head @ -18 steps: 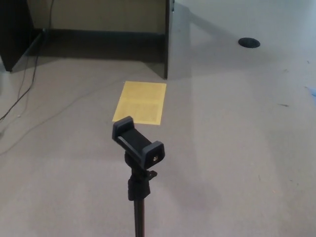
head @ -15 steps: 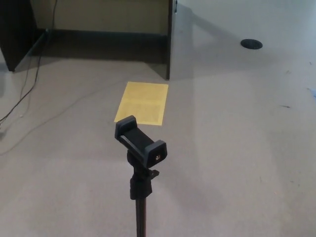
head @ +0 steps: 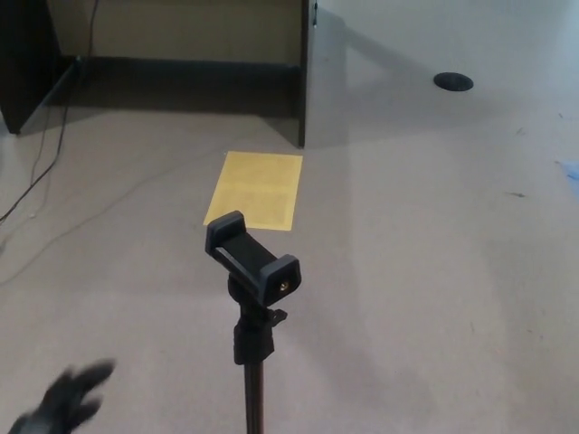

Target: There is a tripod standing in front of the robot and the robot extends its left arm to grab it. It lifts the tripod and passes it to a person.

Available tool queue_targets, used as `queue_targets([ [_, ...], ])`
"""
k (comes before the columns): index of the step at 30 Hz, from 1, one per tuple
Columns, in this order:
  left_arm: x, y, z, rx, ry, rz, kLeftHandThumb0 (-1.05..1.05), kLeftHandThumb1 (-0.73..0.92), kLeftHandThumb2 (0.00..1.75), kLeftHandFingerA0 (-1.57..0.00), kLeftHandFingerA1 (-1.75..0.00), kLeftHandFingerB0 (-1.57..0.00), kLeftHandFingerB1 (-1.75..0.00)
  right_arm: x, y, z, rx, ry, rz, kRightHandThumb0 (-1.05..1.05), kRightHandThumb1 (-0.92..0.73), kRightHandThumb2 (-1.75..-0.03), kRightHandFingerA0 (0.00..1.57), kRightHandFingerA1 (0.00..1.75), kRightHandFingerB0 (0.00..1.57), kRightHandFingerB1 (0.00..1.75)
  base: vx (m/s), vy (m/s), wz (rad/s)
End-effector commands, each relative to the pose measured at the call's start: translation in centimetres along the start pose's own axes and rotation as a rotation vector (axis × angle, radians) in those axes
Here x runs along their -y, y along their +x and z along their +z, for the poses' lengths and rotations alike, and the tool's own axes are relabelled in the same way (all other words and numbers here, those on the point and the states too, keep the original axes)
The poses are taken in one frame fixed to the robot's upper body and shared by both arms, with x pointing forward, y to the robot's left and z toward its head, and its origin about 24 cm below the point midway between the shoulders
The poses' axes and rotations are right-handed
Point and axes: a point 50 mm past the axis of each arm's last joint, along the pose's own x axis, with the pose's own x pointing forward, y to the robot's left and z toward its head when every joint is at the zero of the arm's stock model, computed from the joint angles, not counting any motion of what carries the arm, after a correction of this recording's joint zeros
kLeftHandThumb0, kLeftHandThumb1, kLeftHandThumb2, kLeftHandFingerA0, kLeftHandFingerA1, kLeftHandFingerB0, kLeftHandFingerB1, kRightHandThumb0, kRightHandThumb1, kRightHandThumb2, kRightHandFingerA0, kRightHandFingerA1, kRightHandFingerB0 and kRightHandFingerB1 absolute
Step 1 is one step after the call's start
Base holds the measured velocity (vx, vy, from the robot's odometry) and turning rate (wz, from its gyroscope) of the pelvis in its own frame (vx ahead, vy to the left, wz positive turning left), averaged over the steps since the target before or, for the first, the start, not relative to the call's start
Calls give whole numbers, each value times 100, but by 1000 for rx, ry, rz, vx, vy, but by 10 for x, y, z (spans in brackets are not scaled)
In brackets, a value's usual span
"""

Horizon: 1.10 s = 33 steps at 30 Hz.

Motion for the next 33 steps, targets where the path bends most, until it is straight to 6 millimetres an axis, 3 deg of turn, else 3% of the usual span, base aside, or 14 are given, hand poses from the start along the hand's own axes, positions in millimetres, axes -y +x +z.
queue_targets([
  [1, 12, 25, 27, -10, -59, -91, -32, 18, 81, -3, -49, 0, -48, 1, 0, 2, 39, -83, 54, -48, -57, -85, 67, 57, 50, 52, 0, 0, 0],
  [2, 15, 28, 32, 2, -62, -103, -32, 19, 81, -3, -49, 0, -48, 1, 0, 2, 43, -87, 53, -47, -56, -84, 66, 57, 50, 52, 0, 0, 0],
  [3, 19, 33, 39, 25, -57, -128, -63, 40, 70, -14, -43, -5, -28, 1, 0, 2, 42, -94, 56, -43, -70, -61, 75, 43, 55, 38, 0, 0, 0],
  [4, 22, 36, 43, 44, -49, -145, -33, 20, 82, -3, -49, 0, -48, 0, 0, 2, 37, -93, 61, -43, -69, -61, 73, 43, 55, 38, 0, 0, 0],
  [14, 57, 63, 91, 123, -83, -250, -32, 19, 81, -2, -48, 0, -48, 2, 6, 14, 65, -86, 52, -39, -69, -60, 76, 45, 53, 38, 0, 0, 0],
  [16, 58, 64, 92, 120, -89, -256, -32, 19, 81, -2, -48, 0, -48, 2, 7, 15, 67, -87, 51, -40, -69, -61, 76, 44, 53, 38, 0, 0, 0],
  [17, 62, 66, 93, 125, -104, -278, -60, 38, 69, -13, -43, -6, -22, 4, 7, 15, 71, -89, 50, -40, -69, -61, 76, 44, 54, 38, 0, 0, 0],
  [18, 64, 66, 93, 123, -114, -287, -61, 38, 65, -12, -41, -6, -21, 4, 7, 16, 75, -88, 50, -46, -57, -85, 67, 58, 48, 51, 0, 0, 0],
  [19, 66, 67, 94, 118, -115, -293, -61, 38, 67, -11, -41, -3, -20, 5, 7, 16, 75, -90, 46, -39, -69, -61, 78, 45, 54, 38, 0, 0, 0],
  [20, 68, 67, 95, 116, -113, -293, -54, 43, 54, -15, -35, -5, -22, 5, 7, 17, 80, -89, 44, -39, -68, -62, 80, 47, 54, 38, 0, 0, 0],
  [21, 69, 68, 96, 112, -110, -292, -51, 33, 75, -9, -46, 0, -27, 5, 7, 17, 83, -87, 43, -38, -69, -60, 78, 46, 55, 39, 0, 0, 0],
  [28, 71, 76, 98, 106, -88, -295, -64, 41, 72, -6, -40, -12, -16, 9, 12, 28, 120, -83, 39, -39, -69, -61, 82, 52, 55, 39, 0, 0, 0],
  [32, 72, 82, 99, 105, -73, -291, -56, 36, 71, -9, -43, -3, -22, 8, 14, 31, 119, -65, 38, -39, -69, -60, 79, 47, 56, 39, 0, 0, 0],
  [33, 73, 84, 99, 101, -73, -290, -52, 45, 54, -15, -34, -7, -21, 8, 14, 31, 113, -67, 35, -40, -68, -62, 81, 47, 56, 39, 0, 0, 0],
])
